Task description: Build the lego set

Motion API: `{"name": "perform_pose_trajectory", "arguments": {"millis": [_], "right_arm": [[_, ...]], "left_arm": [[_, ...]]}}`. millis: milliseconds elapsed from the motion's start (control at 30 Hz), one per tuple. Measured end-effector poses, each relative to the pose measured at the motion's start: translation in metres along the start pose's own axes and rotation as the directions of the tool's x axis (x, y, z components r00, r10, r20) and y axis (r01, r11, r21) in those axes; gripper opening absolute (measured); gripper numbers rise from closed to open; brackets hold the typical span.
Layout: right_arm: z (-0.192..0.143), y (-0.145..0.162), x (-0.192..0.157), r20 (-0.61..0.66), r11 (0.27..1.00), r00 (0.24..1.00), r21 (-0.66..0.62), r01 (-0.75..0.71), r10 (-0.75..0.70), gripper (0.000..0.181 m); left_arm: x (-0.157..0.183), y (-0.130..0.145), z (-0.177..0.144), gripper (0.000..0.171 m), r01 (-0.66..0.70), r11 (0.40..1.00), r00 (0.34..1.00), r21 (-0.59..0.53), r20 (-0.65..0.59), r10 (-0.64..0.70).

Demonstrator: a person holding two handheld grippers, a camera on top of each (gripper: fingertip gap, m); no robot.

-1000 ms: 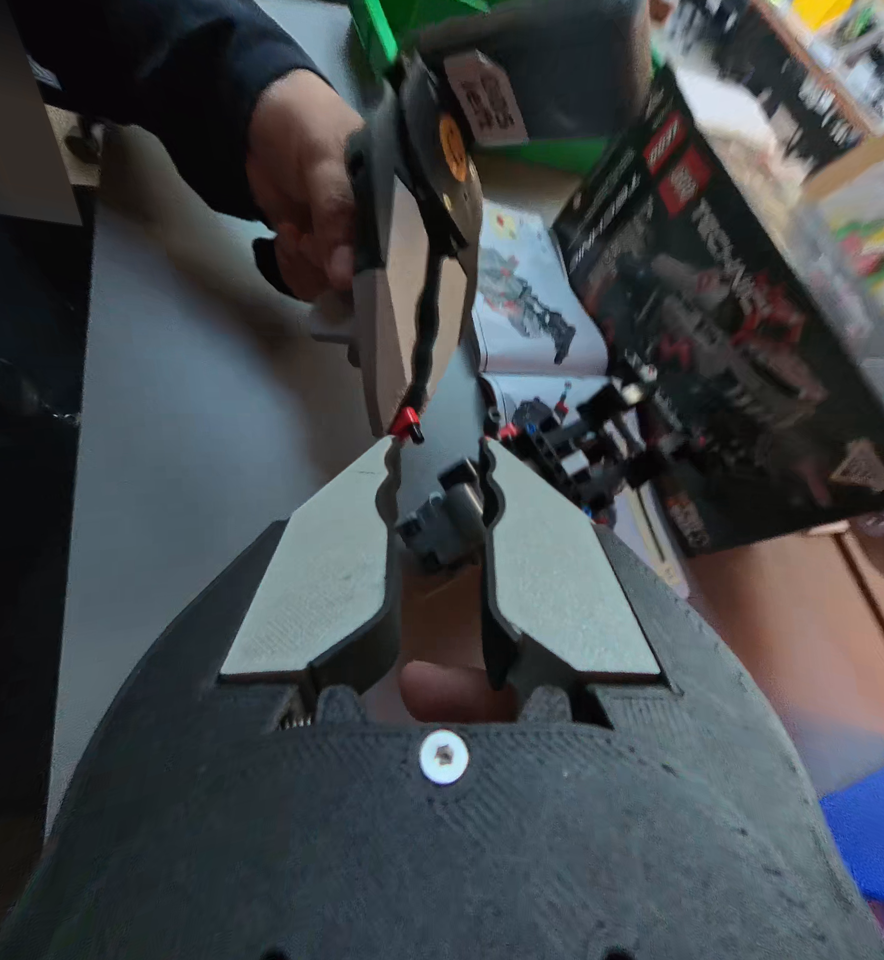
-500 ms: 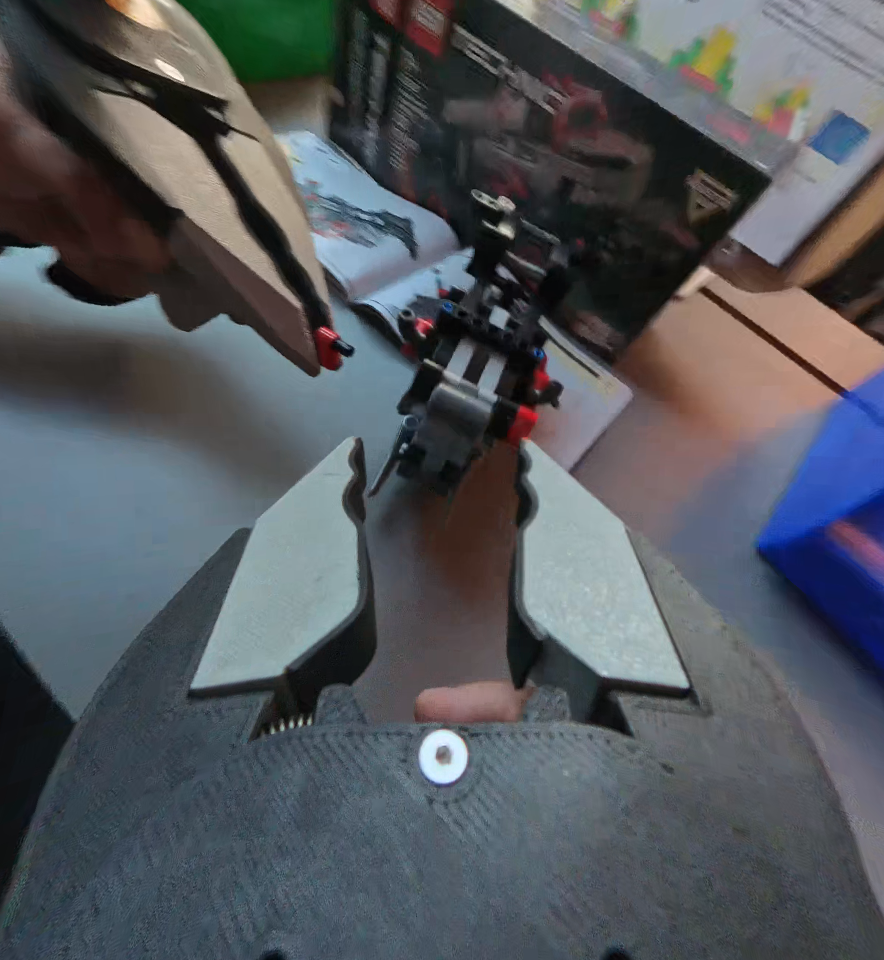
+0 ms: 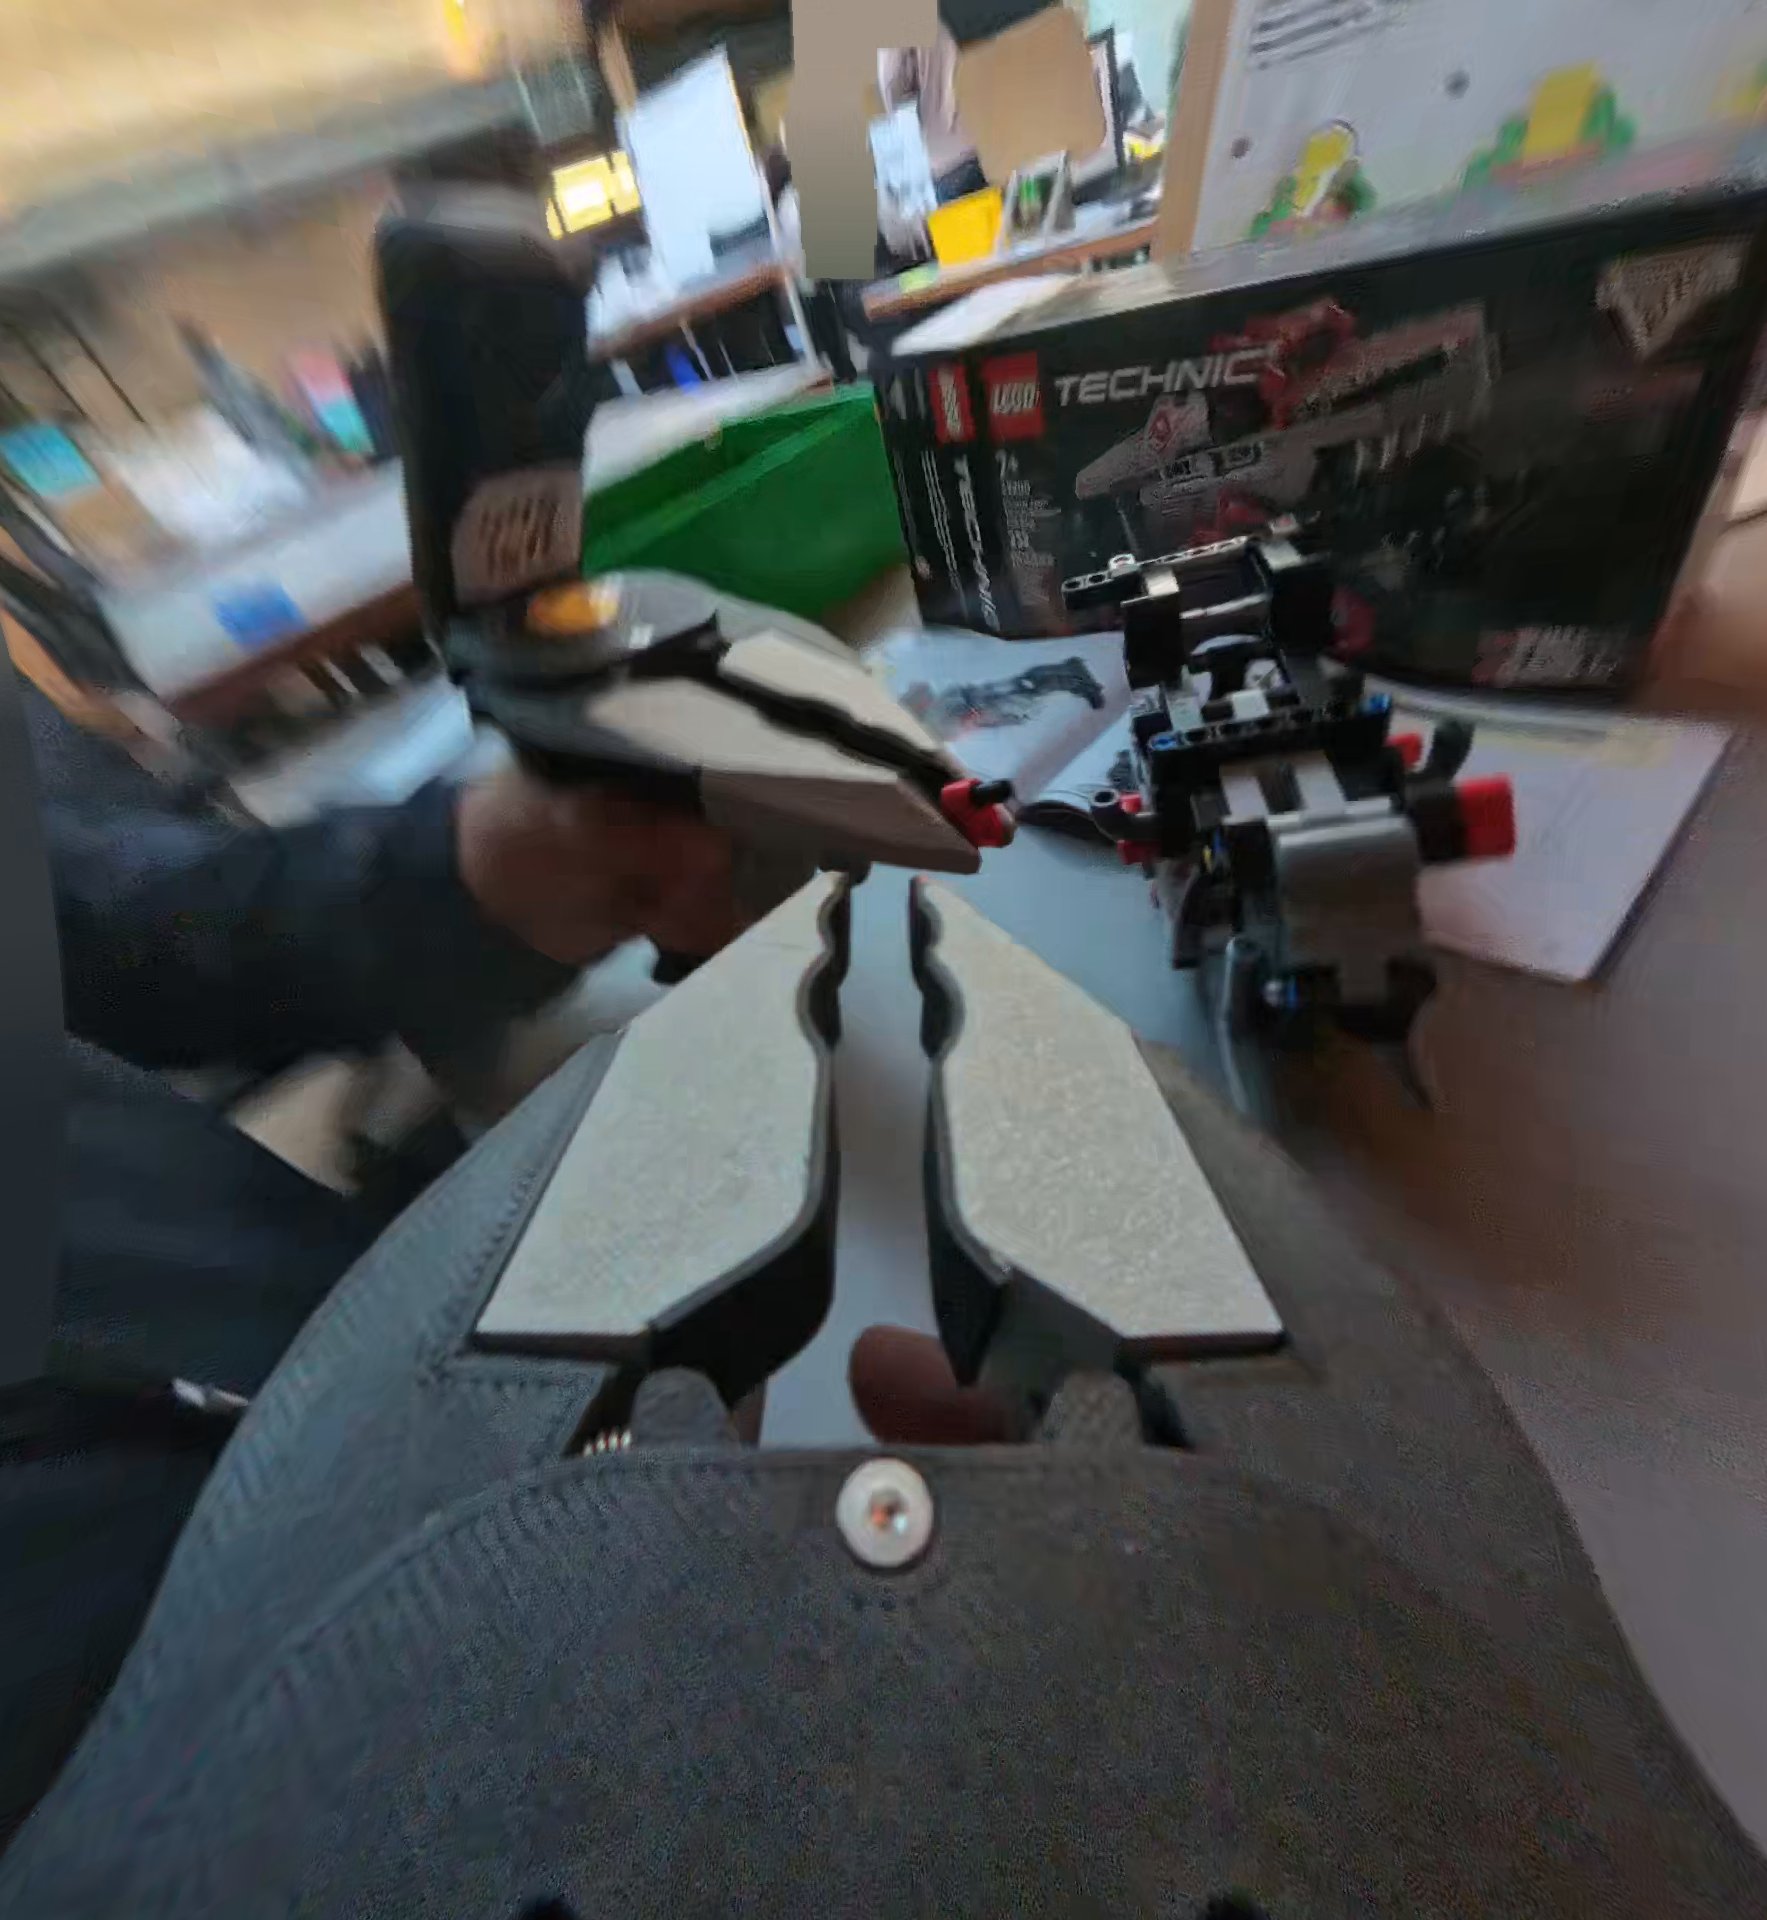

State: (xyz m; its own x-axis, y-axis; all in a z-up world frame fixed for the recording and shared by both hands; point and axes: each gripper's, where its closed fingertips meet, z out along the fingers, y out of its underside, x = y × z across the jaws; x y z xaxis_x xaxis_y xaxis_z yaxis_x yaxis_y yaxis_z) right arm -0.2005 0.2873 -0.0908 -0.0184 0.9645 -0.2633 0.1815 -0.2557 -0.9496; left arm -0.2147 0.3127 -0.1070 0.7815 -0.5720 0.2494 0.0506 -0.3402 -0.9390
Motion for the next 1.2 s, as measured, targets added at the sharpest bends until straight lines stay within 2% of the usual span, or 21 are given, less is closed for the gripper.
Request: {"name": "perform_pose_trajectory", "arguments": {"millis": [33,67,100,133,200,267,300,333,367,400,433,500,533,600,633,733,833,867,967,1067,1200], "right_arm": [[-0.002,-0.004,0.005,0.025,0.993,0.994,0.040,-0.109,0.108,0.013],[-0.004,-0.006,0.012,0.017,0.988,0.991,0.076,-0.135,0.134,0.015],[-0.006,-0.009,0.016,-0.002,0.990,0.995,0.103,-0.094,0.095,0.015],[-0.006,-0.011,0.018,-0.018,0.994,1.000,0.108,-0.018,0.020,0.016],[-0.010,-0.009,0.026,-0.032,0.989,0.989,0.033,0.146,-0.145,0.019],[-0.025,-0.018,0.045,-0.057,0.955,0.953,0.001,0.297,-0.297,0.032],[-0.034,-0.021,0.065,-0.108,0.926,0.919,-0.033,0.377,-0.378,0.027],[-0.038,-0.022,0.087,-0.156,0.905,0.892,-0.078,0.418,-0.425,0.049],[-0.035,-0.020,0.095,-0.117,0.901,0.895,-0.112,0.418,-0.430,0.066],[-0.030,-0.015,0.090,-0.011,0.899,0.907,-0.133,0.417,-0.422,0.060],[-0.024,-0.011,0.092,0.039,0.887,0.901,-0.162,0.433,-0.432,0.056],[-0.014,-0.011,0.116,0.018,0.873,0.896,-0.217,0.437,-0.444,0.052],[-0.010,-0.010,0.112,0.087,0.896,0.919,-0.204,0.394,-0.385,0.040],[-0.002,-0.006,0.100,0.225,0.940,0.946,-0.198,0.278,-0.232,0.044],[0.001,-0.002,0.100,0.248,0.941,0.948,-0.221,0.255,-0.199,0.038],[0.005,-0.003,0.088,0.283,0.944,0.932,-0.174,0.282,-0.226,0.026],[0.010,-0.002,0.074,0.326,0.946,0.924,-0.181,0.269,-0.200,0.010],[0.014,0.000,0.074,0.318,0.941,0.925,-0.195,0.277,-0.206,0.009],[0.021,0.005,0.075,0.296,0.928,0.931,-0.236,0.287,-0.212,0.049],[0.022,-0.005,0.066,0.344,0.948,0.921,-0.183,0.260,-0.186,0.036],[0.024,-0.005,0.049,0.390,0.944,0.896,-0.152,0.291,-0.214,0.037]], "left_arm": [[-0.002,0.000,0.000,0.004,-0.089,0.996,0.995,-0.010,0.052,0.089],[0.001,-0.002,0.000,0.004,-0.127,0.992,0.989,-0.003,0.071,0.127],[0.006,-0.004,0.001,0.004,-0.129,0.992,0.990,0.008,0.061,0.128],[0.012,-0.001,0.004,0.004,-0.108,0.994,0.994,-0.007,0.030,0.108],[0.025,0.002,0.009,0.004,-0.049,0.999,0.997,-0.015,-0.057,0.048],[0.034,0.002,0.011,0.004,0.053,0.998,0.989,-0.018,-0.135,-0.055],[0.033,0.006,0.012,0.004,0.097,0.994,0.983,-0.047,-0.150,-0.103],[0.029,0.012,0.015,0.004,0.126,0.989,0.981,-0.084,-0.136,-0.136],[0.022,0.021,0.018,0.004,0.137,0.983,0.983,-0.124,-0.108,-0.151],[0.015,0.028,0.020,0.004,0.149,0.977,0.983,-0.151,-0.080,-0.163],[0.012,0.031,0.022,0.004,0.166,0.972,0.981,-0.166,-0.075,-0.180],[0.006,0.037,0.025,0.004,0.177,0.965,0.981,-0.196,-0.049,-0.189],[0.003,0.039,0.025,0.004,0.167,0.964,0.984,-0.206,-0.030,-0.176],[0.003,0.034,0.025,0.004,0.167,0.967,0.984,-0.194,-0.033,-0.176],[0.003,0.030,0.023,0.004,0.169,0.970,0.983,-0.177,-0.037,-0.178],[0.000,0.024,0.018,0.004,0.144,0.971,0.987,-0.193,-0.045,-0.155],[0.004,0.012,0.014,0.004,0.210,0.960,0.963,-0.188,-0.128,-0.236],[0.002,0.013,0.012,0.004,0.230,0.952,0.956,-0.204,-0.134,-0.260],[0.000,0.015,0.003,0.004,0.262,0.937,0.936,-0.230,-0.175,-0.304],[0.001,0.012,-0.018,0.004,0.243,0.934,0.930,-0.262,-0.209,-0.301],[-0.021,0.013,-0.036,0.004,0.212,0.917,0.944,-0.337,-0.174,-0.282]]}}
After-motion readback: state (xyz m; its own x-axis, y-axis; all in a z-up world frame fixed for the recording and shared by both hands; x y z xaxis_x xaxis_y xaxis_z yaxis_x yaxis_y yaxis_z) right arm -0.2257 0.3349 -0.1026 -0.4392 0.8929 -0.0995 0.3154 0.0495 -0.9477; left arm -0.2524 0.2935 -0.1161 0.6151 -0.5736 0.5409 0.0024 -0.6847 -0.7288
